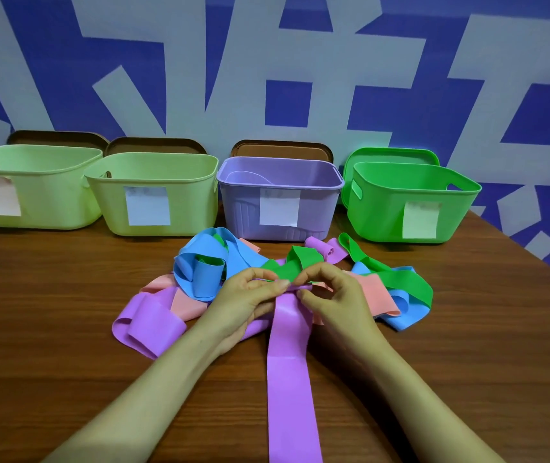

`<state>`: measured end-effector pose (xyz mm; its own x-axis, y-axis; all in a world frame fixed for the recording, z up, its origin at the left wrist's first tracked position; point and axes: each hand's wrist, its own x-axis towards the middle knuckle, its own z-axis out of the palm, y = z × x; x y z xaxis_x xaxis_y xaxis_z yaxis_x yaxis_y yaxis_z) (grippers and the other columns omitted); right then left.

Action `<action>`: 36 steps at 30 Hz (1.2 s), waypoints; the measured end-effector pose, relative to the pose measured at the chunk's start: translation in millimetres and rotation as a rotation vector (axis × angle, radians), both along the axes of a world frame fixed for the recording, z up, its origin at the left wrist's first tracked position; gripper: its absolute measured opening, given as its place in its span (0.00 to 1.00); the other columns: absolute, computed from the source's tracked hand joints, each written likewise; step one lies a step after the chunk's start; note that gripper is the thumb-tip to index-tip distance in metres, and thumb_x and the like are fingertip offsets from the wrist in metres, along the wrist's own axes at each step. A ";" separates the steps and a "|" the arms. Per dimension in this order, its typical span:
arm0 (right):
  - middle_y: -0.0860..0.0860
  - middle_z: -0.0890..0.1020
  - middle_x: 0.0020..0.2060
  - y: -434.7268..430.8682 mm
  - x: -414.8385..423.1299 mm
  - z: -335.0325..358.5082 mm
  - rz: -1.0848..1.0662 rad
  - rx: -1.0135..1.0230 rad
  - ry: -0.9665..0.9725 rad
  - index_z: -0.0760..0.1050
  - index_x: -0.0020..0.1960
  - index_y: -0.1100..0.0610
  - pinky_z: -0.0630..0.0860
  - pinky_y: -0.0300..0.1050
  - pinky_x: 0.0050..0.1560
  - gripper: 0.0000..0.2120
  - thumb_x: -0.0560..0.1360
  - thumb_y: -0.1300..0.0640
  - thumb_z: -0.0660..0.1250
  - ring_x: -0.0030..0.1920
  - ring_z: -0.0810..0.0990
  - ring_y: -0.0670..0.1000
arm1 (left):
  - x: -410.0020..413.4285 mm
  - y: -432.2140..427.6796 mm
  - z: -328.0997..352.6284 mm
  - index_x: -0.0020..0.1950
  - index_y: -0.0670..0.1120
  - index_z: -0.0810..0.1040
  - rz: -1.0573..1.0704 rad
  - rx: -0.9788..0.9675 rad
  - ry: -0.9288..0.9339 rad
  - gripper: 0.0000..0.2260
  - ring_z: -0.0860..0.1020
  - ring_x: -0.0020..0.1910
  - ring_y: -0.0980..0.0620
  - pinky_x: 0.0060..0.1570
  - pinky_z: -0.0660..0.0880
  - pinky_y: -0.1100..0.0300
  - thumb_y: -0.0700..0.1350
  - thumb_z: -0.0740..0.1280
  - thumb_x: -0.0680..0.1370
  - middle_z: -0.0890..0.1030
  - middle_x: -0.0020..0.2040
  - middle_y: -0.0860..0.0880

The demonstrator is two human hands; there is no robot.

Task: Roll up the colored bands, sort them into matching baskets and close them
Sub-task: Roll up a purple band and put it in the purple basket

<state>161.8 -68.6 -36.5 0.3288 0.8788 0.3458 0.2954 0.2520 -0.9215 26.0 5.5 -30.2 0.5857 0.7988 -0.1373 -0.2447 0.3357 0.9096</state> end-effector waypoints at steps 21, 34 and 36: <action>0.48 0.79 0.30 -9.2 2.7 17.5 0.112 -0.169 0.375 0.75 0.44 0.60 0.69 0.35 0.28 0.03 0.75 0.66 0.65 0.29 0.76 0.43 | -0.7 -1.4 -6.3 0.56 0.41 0.74 -0.031 0.155 0.117 0.15 0.82 0.47 0.43 0.48 0.79 0.50 0.33 0.71 0.72 0.82 0.51 0.38; 0.48 0.77 0.28 -10.6 0.5 14.6 0.046 -0.145 0.223 0.75 0.42 0.60 0.70 0.39 0.28 0.07 0.74 0.70 0.64 0.30 0.72 0.47 | -1.5 -3.4 -0.5 0.55 0.40 0.74 -0.040 0.052 0.034 0.16 0.81 0.46 0.43 0.45 0.80 0.53 0.40 0.72 0.70 0.82 0.49 0.39; 0.49 0.77 0.28 -10.9 0.4 14.2 0.058 -0.144 0.230 0.75 0.42 0.61 0.69 0.40 0.29 0.07 0.74 0.71 0.63 0.32 0.72 0.51 | -1.2 -3.5 -0.5 0.54 0.40 0.74 -0.036 0.039 0.031 0.14 0.82 0.47 0.42 0.45 0.80 0.53 0.42 0.72 0.71 0.82 0.49 0.39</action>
<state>162.2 -79.5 -22.4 0.3320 0.9331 0.1380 0.0634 0.1239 -0.9903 24.8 1.9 -30.7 0.6097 0.7827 -0.1251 -0.2044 0.3078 0.9292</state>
